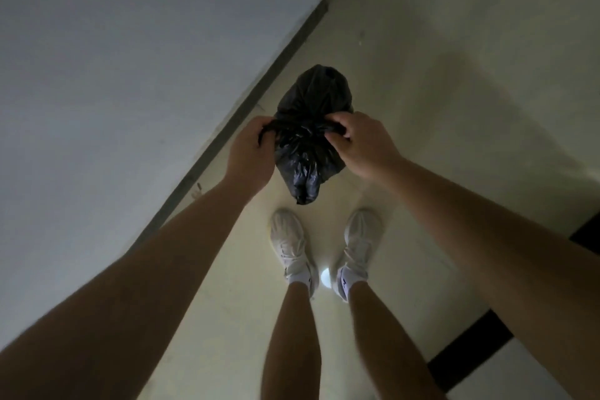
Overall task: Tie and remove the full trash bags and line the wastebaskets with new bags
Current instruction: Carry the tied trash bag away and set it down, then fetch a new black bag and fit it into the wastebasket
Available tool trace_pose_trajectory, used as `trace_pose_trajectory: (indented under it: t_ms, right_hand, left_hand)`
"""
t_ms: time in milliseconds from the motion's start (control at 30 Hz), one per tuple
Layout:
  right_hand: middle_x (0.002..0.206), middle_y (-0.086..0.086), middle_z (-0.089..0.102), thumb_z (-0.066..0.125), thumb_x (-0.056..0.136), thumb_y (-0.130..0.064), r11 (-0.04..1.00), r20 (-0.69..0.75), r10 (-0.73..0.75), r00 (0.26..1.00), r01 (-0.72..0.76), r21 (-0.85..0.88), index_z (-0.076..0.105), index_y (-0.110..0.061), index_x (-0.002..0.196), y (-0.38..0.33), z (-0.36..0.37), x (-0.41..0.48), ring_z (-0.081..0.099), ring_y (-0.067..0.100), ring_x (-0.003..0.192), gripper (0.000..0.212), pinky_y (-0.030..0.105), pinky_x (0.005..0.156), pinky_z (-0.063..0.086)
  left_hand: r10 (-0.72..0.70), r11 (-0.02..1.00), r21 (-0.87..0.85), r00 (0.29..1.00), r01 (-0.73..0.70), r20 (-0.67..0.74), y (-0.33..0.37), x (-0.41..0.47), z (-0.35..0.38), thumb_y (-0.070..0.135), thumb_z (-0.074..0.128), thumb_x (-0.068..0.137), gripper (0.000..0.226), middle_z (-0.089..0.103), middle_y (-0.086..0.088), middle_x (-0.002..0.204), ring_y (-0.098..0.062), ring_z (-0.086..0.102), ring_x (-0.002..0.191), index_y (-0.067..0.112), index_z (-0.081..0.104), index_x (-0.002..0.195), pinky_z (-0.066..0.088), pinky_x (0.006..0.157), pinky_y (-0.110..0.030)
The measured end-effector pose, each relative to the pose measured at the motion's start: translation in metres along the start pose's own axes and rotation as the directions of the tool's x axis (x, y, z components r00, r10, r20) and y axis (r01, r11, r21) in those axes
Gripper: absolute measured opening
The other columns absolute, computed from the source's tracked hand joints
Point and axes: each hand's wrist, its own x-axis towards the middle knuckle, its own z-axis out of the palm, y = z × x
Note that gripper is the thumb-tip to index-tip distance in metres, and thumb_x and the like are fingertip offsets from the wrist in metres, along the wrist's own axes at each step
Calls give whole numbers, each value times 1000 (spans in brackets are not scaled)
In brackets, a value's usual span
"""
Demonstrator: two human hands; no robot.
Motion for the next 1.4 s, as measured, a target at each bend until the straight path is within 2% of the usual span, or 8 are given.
trace_pose_trajectory:
  t_ms: [167, 300, 467, 700, 933, 1100, 1233, 1400]
  right_hand:
    - [123, 7, 68, 53, 100, -37, 998, -44, -43, 998, 42, -37, 57, -22, 138, 16, 43, 61, 64, 23, 111, 41, 26, 90, 46]
    - [129, 3, 65, 53, 100, -33, 999, -45, 10, 999, -8, 44, 53, -21, 141, 9, 66, 75, 62, 20, 117, 43, 28, 100, 47]
    - [138, 10, 57, 47, 102, -30, 1000, 3, 0, 1000, 0, 3, 48, -18, 145, -12, 48, 40, 56, 26, 125, 45, 36, 105, 43]
    - [164, 16, 16, 33, 106, -37, 985, -223, -104, 969, 70, -156, 18, -17, 158, -96, -85, -55, 22, 33, 148, 59, 45, 119, 27]
    - [164, 20, 15, 28, 104, -46, 898, -524, -382, 761, 171, -406, 20, -16, 158, -230, -282, -209, 20, 39, 149, 62, 51, 117, 29]
    - [166, 15, 4, 32, 105, -46, 783, -590, -597, 543, 237, -574, 12, -17, 159, -329, -409, -305, 8, 34, 152, 65, 49, 122, 16]
    - [165, 19, 7, 37, 104, -46, 691, -632, -722, 280, 313, -651, 17, -13, 158, -395, -469, -364, 12, 36, 151, 66, 50, 121, 20]
    - [166, 16, -1, 39, 103, -46, 575, -565, -807, 173, 446, -686, 12, -15, 159, -441, -469, -415, 6, 33, 152, 69, 48, 123, 14]
  left_hand:
    - [6, 999, -32, 999, -7, -38, -53, 63, 20, 17, 40, 100, 23, 62, -1, 89, -25, 55, 69, 19, 60, 110, 42, 63, -35]
    - [-58, 997, -60, 996, 54, -67, -74, 79, 17, 25, 42, 98, 33, 64, -10, 122, -43, 61, 109, 23, 51, 131, 50, 92, -55]
    - [285, 899, 368, 955, -236, -82, -53, 38, -10, 29, 36, 100, 41, 60, -9, 131, -29, 56, 120, 16, 52, 135, 42, 103, -49]
    - [467, 704, 642, 879, -303, -98, 73, -59, -92, 40, 23, 104, 55, 17, -13, 163, -33, 15, 150, 14, 29, 153, 13, 118, -57]
    - [684, 574, 716, 713, -396, -153, 276, -198, -236, 47, 15, 104, 61, 14, -14, 163, -34, 13, 150, 14, 24, 155, 15, 117, -62]
    - [857, 468, 774, 433, -426, -280, 395, -301, -339, 46, 20, 105, 59, 20, -15, 162, -34, 17, 150, 14, 28, 154, 15, 115, -63]
    - [873, 488, 811, 205, -323, -444, 427, -384, -407, 44, 24, 105, 58, 23, -16, 161, -35, 19, 149, 13, 29, 153, 13, 116, -62]
    - [797, 603, 795, 95, -66, -596, 396, -470, -437, 39, 35, 104, 57, 22, -18, 160, -34, 17, 149, 10, 29, 153, 13, 116, -62]
